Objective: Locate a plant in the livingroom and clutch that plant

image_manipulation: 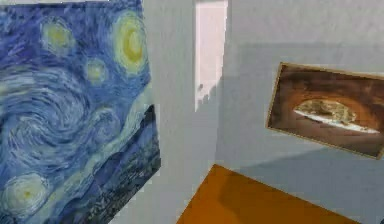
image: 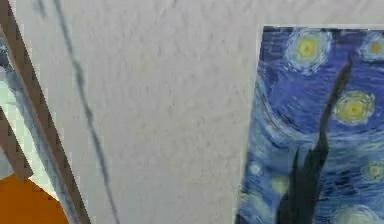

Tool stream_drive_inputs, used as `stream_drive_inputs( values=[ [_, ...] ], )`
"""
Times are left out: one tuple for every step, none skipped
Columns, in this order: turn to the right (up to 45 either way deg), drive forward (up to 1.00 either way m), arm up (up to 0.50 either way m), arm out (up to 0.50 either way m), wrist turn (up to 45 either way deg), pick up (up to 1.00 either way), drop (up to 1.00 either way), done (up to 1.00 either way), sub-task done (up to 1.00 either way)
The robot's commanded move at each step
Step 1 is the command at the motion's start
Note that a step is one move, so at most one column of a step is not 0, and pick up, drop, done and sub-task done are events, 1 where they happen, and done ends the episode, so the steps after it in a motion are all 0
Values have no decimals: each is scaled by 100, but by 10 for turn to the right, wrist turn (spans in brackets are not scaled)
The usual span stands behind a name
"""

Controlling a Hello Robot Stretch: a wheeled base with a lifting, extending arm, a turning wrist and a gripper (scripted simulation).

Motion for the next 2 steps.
stream_drive_inputs(
  values=[
    [-450, 0, 0, 0, 0, 0, 0, 0, 0],
    [-450, 0, 0, 0, 0, 0, 0, 0, 0]
  ],
)
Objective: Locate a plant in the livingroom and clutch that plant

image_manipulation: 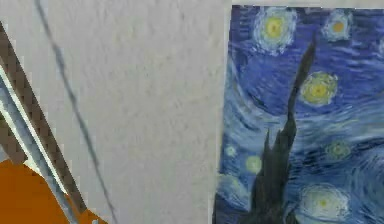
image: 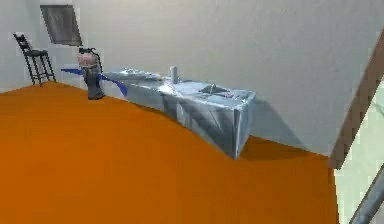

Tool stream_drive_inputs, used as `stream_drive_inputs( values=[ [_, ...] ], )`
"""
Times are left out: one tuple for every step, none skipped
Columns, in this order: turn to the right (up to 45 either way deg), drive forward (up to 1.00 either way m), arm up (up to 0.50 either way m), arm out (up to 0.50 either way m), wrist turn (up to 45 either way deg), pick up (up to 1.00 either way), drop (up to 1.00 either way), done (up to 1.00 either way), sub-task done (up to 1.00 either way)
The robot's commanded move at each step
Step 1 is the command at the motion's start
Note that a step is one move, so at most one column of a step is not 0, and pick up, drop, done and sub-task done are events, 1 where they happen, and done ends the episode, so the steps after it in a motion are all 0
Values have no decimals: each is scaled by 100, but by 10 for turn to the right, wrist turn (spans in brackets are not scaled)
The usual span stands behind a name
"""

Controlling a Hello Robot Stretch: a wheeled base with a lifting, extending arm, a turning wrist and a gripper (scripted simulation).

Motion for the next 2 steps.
stream_drive_inputs(
  values=[
    [-450, 0, 0, 0, 0, 0, 0, 0, 0],
    [-270, 0, 0, 0, 0, 0, 0, 0, 0]
  ],
)
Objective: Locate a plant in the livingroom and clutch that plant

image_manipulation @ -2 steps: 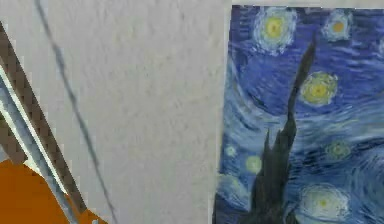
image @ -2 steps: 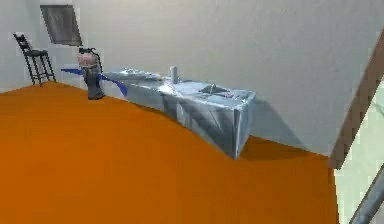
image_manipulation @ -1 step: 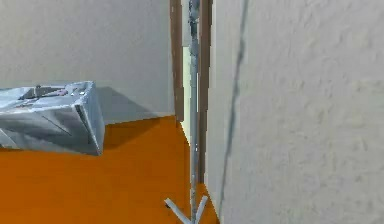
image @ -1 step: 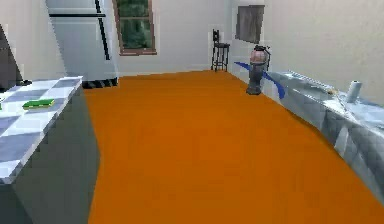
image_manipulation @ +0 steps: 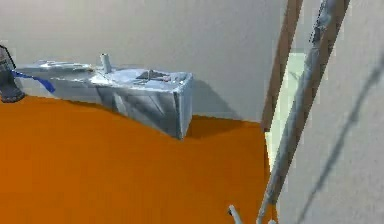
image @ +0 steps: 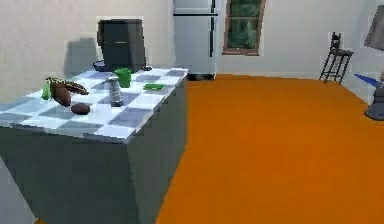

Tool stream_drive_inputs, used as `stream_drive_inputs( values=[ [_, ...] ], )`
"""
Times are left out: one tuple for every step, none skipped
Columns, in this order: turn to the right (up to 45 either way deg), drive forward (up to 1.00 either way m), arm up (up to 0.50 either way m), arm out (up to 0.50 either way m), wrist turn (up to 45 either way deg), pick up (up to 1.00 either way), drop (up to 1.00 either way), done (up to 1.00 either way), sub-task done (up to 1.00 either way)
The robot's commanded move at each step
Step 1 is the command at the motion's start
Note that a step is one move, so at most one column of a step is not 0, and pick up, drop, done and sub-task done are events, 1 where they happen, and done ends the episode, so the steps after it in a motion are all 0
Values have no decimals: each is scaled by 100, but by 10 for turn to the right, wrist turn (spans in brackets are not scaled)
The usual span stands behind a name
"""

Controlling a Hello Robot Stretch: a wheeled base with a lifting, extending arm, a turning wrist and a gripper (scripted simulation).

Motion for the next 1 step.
stream_drive_inputs(
  values=[
    [0, 15, 0, 0, 0, 0, 0, 0, 0]
  ],
)
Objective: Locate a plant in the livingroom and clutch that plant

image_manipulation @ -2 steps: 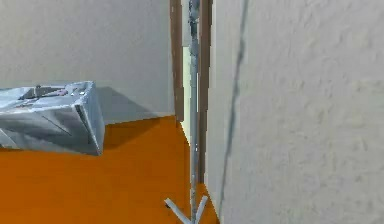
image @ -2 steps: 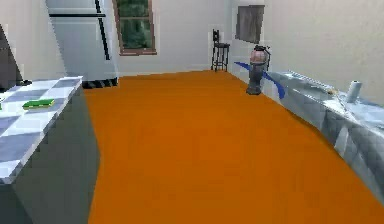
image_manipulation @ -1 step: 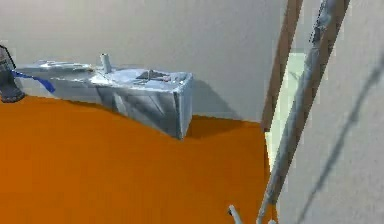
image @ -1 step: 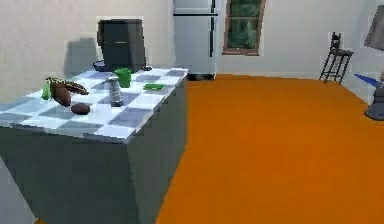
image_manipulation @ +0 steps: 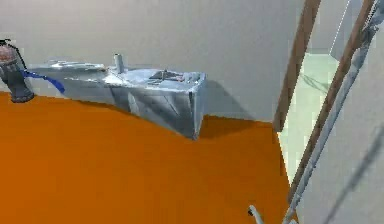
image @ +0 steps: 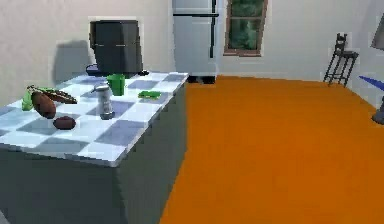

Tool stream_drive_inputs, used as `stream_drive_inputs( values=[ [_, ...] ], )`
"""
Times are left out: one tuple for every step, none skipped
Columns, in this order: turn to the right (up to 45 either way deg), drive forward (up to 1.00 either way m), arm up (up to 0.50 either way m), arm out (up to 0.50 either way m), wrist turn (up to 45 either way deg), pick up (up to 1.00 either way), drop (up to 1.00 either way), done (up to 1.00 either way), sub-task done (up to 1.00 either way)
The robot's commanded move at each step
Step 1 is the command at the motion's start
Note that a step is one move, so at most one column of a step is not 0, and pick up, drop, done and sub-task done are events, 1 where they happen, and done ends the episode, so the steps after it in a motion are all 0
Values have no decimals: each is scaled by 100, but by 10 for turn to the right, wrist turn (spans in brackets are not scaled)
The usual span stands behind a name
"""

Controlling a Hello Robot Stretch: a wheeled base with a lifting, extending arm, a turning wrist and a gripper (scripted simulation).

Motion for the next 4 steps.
stream_drive_inputs(
  values=[
    [450, 0, 0, 0, 0, 0, 0, 0, 0],
    [300, 0, 0, 0, 0, 0, 0, 0, 0],
    [0, 100, 0, 0, 0, 0, 0, 0, 0],
    [450, 0, 0, 0, 0, 0, 0, 0, 0]
  ],
)
